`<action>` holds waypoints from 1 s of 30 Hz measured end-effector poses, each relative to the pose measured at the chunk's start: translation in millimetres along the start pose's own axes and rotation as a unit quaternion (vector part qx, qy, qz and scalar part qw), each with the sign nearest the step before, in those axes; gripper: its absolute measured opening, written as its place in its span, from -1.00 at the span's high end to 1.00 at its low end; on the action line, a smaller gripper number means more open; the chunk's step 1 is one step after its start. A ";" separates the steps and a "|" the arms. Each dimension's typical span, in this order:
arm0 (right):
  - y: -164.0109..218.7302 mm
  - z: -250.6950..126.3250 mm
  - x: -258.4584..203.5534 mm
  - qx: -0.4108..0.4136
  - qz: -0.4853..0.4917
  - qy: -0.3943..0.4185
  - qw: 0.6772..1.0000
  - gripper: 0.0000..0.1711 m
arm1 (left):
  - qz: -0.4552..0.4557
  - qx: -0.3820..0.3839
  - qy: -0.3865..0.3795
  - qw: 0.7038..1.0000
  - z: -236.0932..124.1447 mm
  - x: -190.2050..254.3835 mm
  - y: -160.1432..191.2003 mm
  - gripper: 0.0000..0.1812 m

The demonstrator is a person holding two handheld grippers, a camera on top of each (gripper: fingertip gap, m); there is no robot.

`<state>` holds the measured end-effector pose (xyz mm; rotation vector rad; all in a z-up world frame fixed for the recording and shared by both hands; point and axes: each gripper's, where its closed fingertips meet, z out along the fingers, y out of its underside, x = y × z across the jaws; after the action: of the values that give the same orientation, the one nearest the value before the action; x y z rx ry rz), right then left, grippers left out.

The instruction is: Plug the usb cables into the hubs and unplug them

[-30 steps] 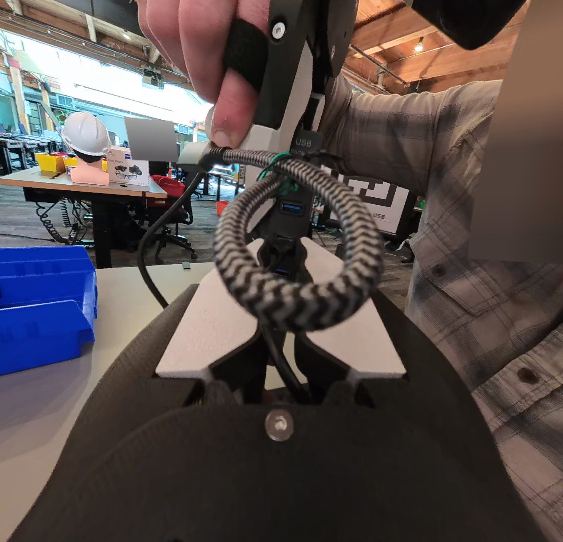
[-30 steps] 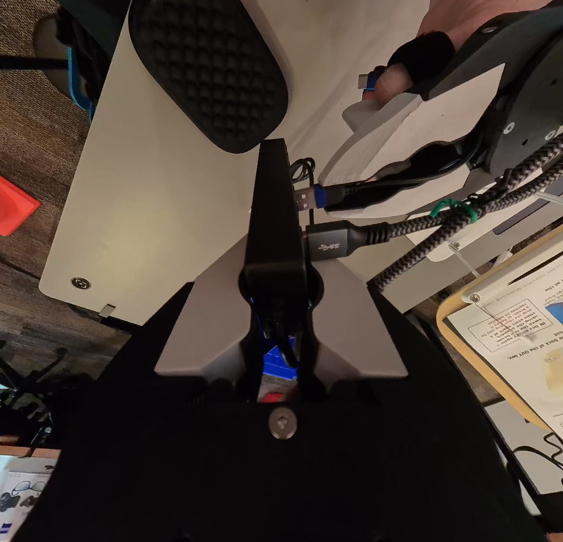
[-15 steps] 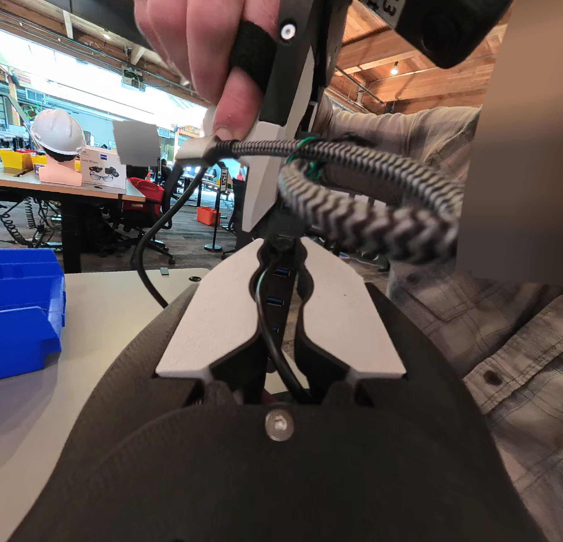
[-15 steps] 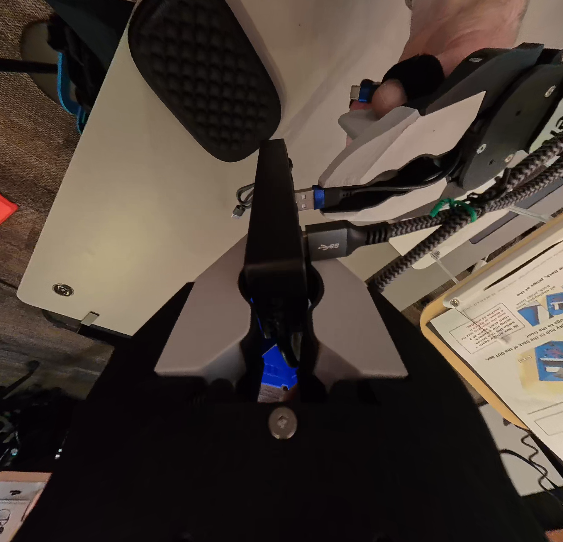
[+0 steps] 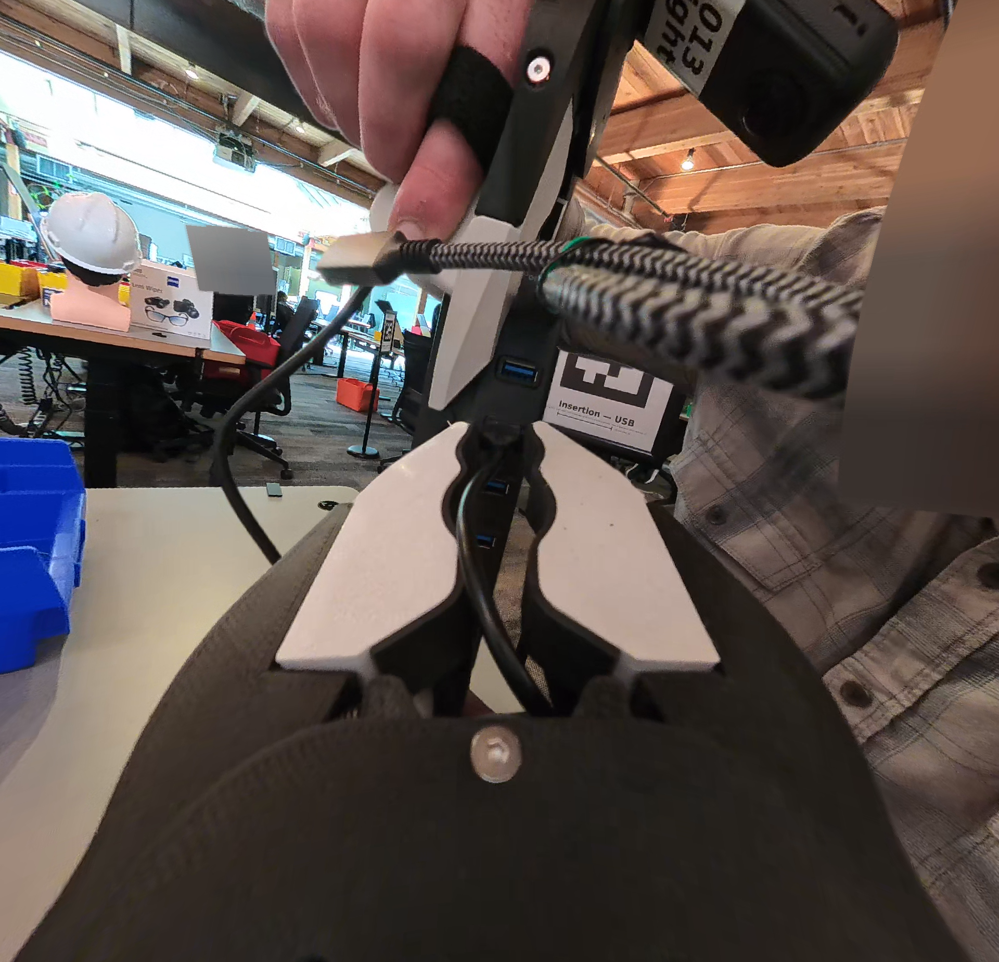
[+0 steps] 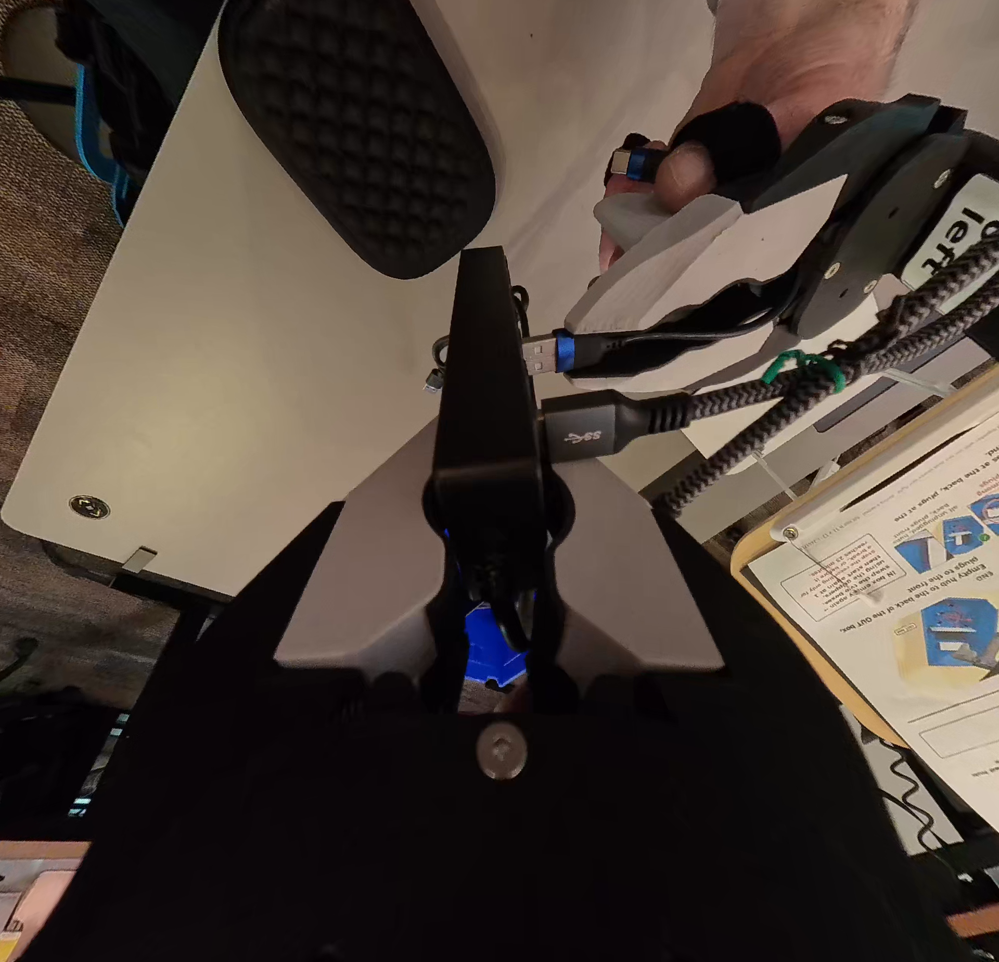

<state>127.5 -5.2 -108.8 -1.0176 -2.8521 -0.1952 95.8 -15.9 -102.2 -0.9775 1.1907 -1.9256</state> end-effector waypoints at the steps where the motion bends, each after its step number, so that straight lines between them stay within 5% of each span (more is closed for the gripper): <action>1: 0.0 0.1 -0.2 0.001 -0.001 0.000 1.000 0.72 | -0.001 0.002 0.002 1.000 0.3 0.0 0.5 0.84; 20: 5.3 4.3 8.6 -0.005 0.009 0.022 1.000 0.71 | 0.074 -0.022 -0.040 0.996 -8.6 -5.4 -2.9 0.83; 30: 34.8 16.2 4.7 -0.046 0.044 0.020 0.998 0.71 | 0.160 -0.112 -0.114 0.974 -27.2 -26.5 8.8 0.83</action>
<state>145.0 27.0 -121.2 -1.1413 -2.7787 -0.3364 87.1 14.4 -125.2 -1.0195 1.3544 -1.4122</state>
